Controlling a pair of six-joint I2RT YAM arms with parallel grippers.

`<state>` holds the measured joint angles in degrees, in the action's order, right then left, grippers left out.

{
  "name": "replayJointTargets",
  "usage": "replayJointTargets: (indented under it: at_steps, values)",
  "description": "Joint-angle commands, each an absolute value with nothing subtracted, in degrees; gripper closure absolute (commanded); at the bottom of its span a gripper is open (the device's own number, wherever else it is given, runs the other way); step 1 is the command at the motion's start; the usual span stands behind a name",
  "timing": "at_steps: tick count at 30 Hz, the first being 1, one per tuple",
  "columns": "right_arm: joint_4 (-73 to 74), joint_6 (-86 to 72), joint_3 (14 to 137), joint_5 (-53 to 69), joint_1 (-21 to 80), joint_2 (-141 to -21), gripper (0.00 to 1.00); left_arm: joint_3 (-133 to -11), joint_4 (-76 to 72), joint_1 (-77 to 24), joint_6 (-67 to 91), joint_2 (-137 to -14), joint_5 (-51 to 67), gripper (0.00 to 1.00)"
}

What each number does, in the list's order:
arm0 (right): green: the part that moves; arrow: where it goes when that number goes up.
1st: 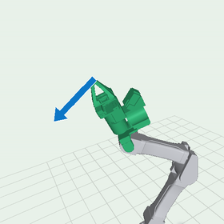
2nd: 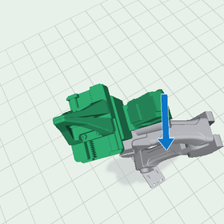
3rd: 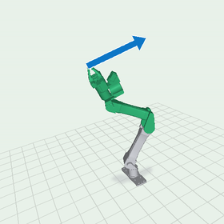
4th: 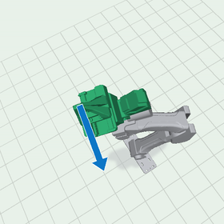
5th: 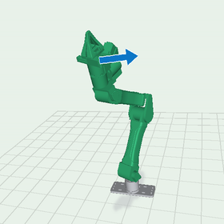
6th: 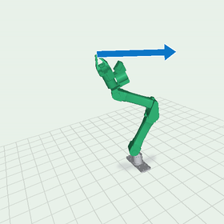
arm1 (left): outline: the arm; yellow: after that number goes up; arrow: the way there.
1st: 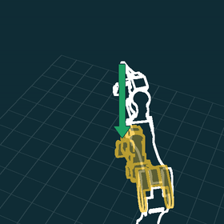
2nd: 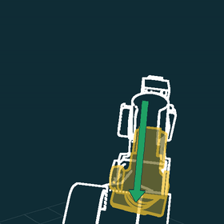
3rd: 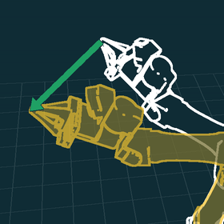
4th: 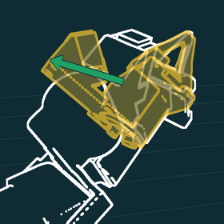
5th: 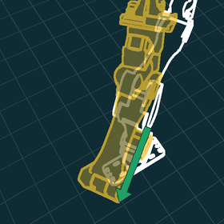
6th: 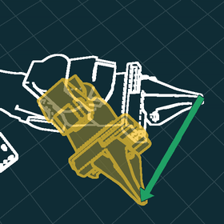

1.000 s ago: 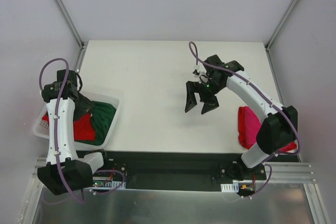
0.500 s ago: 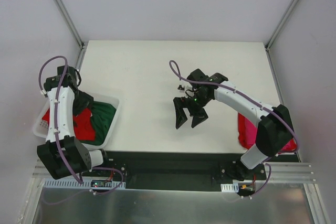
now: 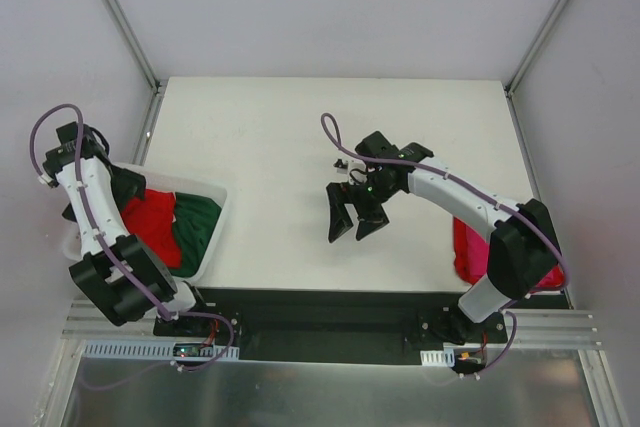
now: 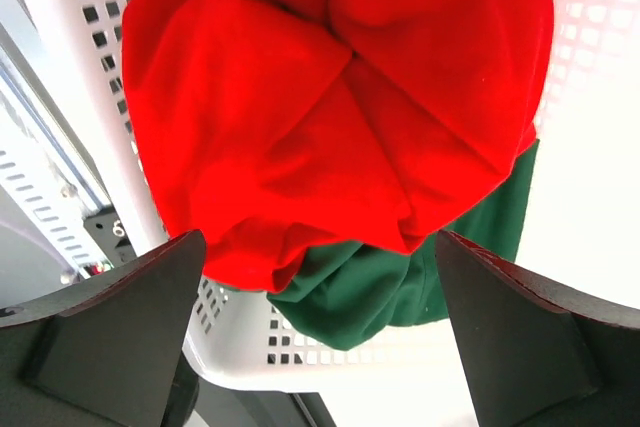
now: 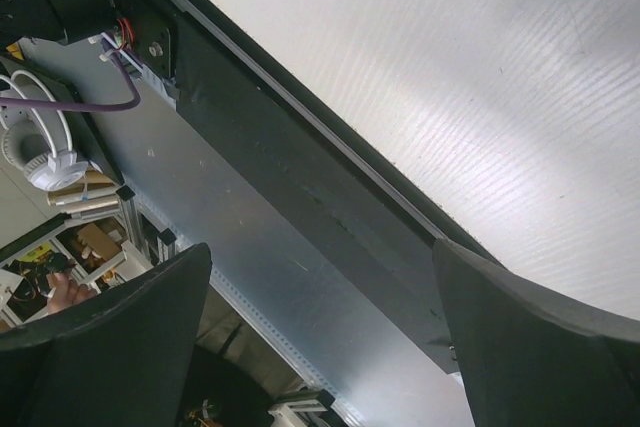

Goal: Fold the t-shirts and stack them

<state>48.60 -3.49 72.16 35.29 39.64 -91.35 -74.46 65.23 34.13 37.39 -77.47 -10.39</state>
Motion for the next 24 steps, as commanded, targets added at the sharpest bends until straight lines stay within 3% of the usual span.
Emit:
replayJointTargets:
  at_steps: [1,16,17,18,19,22,24]
  values:
    - [46.8,-3.4,72.9,37.5,39.8,-90.2,0.04,-75.7,64.1,34.3,31.8,-79.8,-10.5,0.01]
    - [48.5,-3.1,72.2,35.3,38.5,-88.2,0.04,-67.0,55.8,34.3,33.7,-86.3,-9.2,0.01]
    - [48.5,-3.1,72.2,35.2,38.4,-88.1,0.04,-67.6,55.9,34.3,33.7,-86.7,-9.2,0.06]
    - [48.6,-3.2,72.0,35.1,38.1,-88.2,0.04,-68.0,56.0,34.3,33.7,-87.3,-9.4,0.82]
    - [48.7,-3.2,72.2,35.1,38.1,-88.2,0.04,-68.7,56.7,34.3,34.6,-87.3,-10.3,1.00]
    - [48.9,-2.9,72.3,35.2,38.1,-88.9,0.04,-73.1,59.7,33.1,42.0,-83.6,-10.8,1.00]
    - [49.0,-3.0,72.1,35.3,38.1,-89.1,0.04,-79.8,59.9,26.9,44.4,-79.3,-13.9,1.00]
